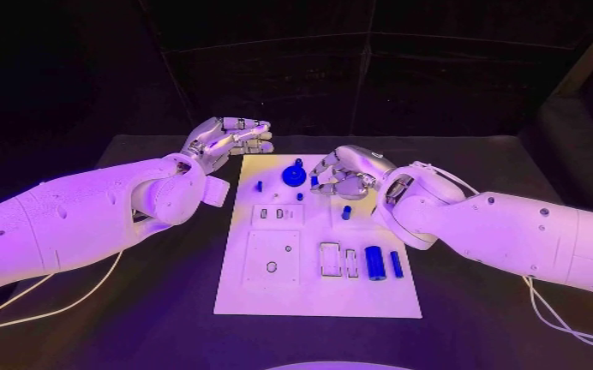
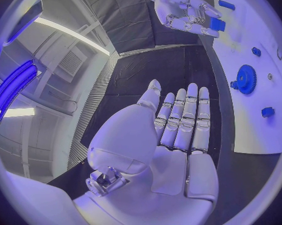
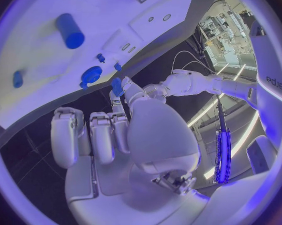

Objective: Assemble the parts on the task board

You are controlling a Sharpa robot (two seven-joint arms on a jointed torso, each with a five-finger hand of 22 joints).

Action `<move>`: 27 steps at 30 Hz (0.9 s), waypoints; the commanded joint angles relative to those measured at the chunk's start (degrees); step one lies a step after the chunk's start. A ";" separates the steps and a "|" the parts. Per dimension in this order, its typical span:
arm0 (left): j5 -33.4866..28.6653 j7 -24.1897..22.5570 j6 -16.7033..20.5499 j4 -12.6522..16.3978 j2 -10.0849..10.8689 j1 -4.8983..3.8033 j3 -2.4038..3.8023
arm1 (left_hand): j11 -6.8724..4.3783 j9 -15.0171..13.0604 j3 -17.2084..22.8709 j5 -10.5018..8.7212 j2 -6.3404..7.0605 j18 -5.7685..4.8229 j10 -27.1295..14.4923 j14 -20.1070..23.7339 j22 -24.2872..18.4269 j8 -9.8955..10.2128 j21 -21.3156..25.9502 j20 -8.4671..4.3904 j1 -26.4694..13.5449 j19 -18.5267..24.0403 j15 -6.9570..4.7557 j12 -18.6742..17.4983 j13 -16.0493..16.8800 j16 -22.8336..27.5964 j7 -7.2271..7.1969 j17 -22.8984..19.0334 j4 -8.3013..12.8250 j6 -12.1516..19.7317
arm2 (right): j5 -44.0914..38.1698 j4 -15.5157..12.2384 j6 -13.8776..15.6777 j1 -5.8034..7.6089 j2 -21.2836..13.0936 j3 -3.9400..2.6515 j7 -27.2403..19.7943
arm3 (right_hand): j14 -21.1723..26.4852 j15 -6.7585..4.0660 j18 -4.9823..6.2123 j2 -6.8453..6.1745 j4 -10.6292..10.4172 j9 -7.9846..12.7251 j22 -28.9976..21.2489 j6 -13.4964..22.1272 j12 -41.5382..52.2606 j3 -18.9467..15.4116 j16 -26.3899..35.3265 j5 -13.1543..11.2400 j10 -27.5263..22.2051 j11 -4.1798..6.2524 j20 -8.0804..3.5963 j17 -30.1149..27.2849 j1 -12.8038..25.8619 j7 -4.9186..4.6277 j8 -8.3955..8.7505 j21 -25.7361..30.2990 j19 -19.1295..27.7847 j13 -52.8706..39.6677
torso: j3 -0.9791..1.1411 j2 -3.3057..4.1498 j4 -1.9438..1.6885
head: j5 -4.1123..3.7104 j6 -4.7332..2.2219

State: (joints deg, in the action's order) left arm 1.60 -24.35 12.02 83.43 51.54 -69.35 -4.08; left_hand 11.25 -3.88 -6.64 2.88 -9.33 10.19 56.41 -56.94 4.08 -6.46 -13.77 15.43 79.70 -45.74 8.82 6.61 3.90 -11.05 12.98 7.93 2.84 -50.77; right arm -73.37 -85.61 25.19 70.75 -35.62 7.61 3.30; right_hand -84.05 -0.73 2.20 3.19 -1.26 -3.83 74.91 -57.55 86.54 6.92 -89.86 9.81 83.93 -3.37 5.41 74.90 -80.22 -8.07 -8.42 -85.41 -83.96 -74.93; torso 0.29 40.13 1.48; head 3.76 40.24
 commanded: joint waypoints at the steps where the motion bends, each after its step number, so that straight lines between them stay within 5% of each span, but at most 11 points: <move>1: -3.58 -0.60 -0.16 0.17 -0.12 -0.21 0.06 | 0.09 0.03 -0.51 -0.09 0.08 0.34 0.53 -0.40 -0.04 -0.23 0.23 0.03 -0.59 -0.49 0.09 0.13 -0.04 -0.29 1.72 0.08 -0.10 -0.24 | -3.70 0.47 -2.00 -0.17 1.55 0.02 2.63 | -5.95 -0.25 0.03 -0.26 -0.07 -0.05 4.03 -0.23 0.40 0.30 -0.14 0.14 4.02 0.26 -0.27 15.10 0.36 0.09 0.05 -0.23 -1.18 -12.32 | 0.02 0.03 -0.03 | 0.35 0.29; 19: -4.21 -0.64 -0.12 -0.06 -0.64 -0.55 0.07 | 0.06 0.02 -0.58 -0.09 0.07 0.35 0.62 -0.50 -0.04 -0.28 0.24 0.01 -0.73 -0.55 0.06 0.18 -0.02 -0.35 1.68 0.12 -0.17 -0.31 | -9.66 3.73 -5.49 -1.34 7.99 0.17 6.09 | -5.95 -0.25 0.08 -0.49 0.08 -0.03 3.77 -0.21 0.27 0.40 -0.14 0.15 3.93 0.25 -0.29 15.10 0.35 0.07 0.15 -0.13 -1.08 -12.21 | 0.25 0.05 0.22 | 1.65 1.09; 27: -4.21 -0.62 -0.19 -0.51 -1.01 -0.57 0.07 | 0.05 0.02 -0.58 -0.09 0.07 0.35 0.62 -0.50 -0.04 -0.28 0.24 0.01 -0.72 -0.55 0.06 0.18 -0.02 -0.35 1.67 0.12 -0.17 -0.31 | -11.89 4.52 -5.97 -2.02 9.67 0.18 8.44 | -5.95 -0.25 0.08 -0.58 0.12 -0.02 3.75 -0.18 0.25 0.41 -0.14 0.14 3.92 0.24 -0.29 15.10 0.37 0.06 0.20 -0.13 -1.07 -12.19 | 0.21 0.04 0.03 | 1.70 1.51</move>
State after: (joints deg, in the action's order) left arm -2.23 -24.39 12.06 82.98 50.65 -69.79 -4.07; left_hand 11.47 -3.88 -6.86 2.88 -9.12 10.19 56.62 -56.93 4.08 -6.46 -13.77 15.43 79.52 -45.73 8.82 6.61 3.89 -11.05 12.98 7.98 2.61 -50.78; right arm -82.75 -81.19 20.24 68.71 -26.11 7.80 9.67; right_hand -84.05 -0.73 2.20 2.94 -1.10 -3.75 74.90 -57.46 86.75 7.06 -89.86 9.80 83.93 -3.37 5.41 74.90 -79.97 -8.00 -8.07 -85.40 -83.96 -74.93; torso 0.49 40.14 1.63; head 5.40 41.64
